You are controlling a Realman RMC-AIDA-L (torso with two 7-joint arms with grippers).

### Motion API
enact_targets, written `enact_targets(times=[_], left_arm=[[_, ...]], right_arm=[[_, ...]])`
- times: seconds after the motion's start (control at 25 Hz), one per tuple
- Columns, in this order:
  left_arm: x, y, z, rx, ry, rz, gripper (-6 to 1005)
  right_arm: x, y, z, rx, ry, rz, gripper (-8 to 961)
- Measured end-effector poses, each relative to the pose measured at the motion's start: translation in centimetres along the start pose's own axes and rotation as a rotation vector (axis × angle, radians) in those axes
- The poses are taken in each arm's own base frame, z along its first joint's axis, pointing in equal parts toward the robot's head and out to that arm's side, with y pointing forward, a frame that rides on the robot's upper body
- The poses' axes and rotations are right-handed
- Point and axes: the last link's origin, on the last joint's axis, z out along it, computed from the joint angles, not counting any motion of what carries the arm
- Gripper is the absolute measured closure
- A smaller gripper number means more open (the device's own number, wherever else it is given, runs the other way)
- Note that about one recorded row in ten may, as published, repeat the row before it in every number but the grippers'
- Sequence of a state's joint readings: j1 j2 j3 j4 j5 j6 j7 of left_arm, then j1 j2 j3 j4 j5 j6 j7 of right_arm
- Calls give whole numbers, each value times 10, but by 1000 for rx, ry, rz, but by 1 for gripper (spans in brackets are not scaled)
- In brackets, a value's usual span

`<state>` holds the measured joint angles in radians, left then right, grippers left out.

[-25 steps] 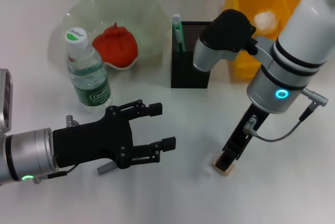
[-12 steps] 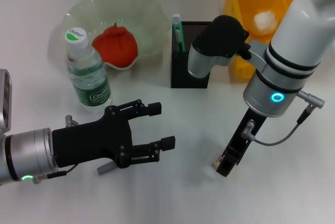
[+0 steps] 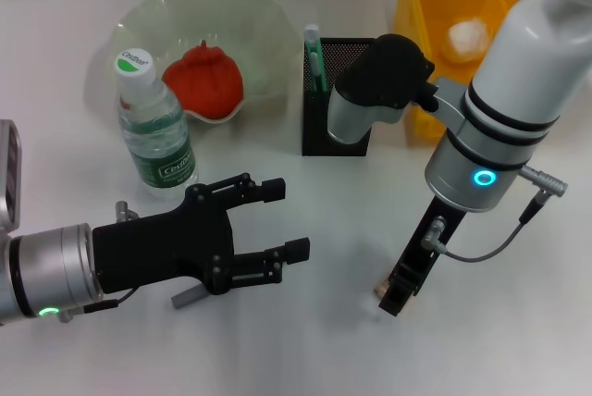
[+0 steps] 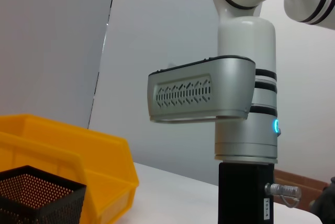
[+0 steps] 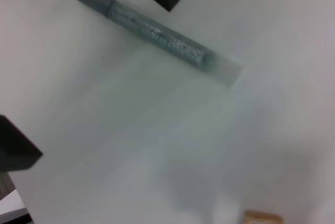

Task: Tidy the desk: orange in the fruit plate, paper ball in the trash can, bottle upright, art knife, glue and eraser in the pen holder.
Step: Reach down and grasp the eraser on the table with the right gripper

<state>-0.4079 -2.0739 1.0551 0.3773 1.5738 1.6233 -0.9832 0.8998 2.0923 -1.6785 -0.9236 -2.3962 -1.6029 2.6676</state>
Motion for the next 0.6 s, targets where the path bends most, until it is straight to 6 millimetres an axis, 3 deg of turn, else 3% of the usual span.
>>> enact_targets(times=[0.6], left_arm=[[0,0,0,0,0,0,211]], right_arm=[[-2,1,6,7,7,-9,514]])
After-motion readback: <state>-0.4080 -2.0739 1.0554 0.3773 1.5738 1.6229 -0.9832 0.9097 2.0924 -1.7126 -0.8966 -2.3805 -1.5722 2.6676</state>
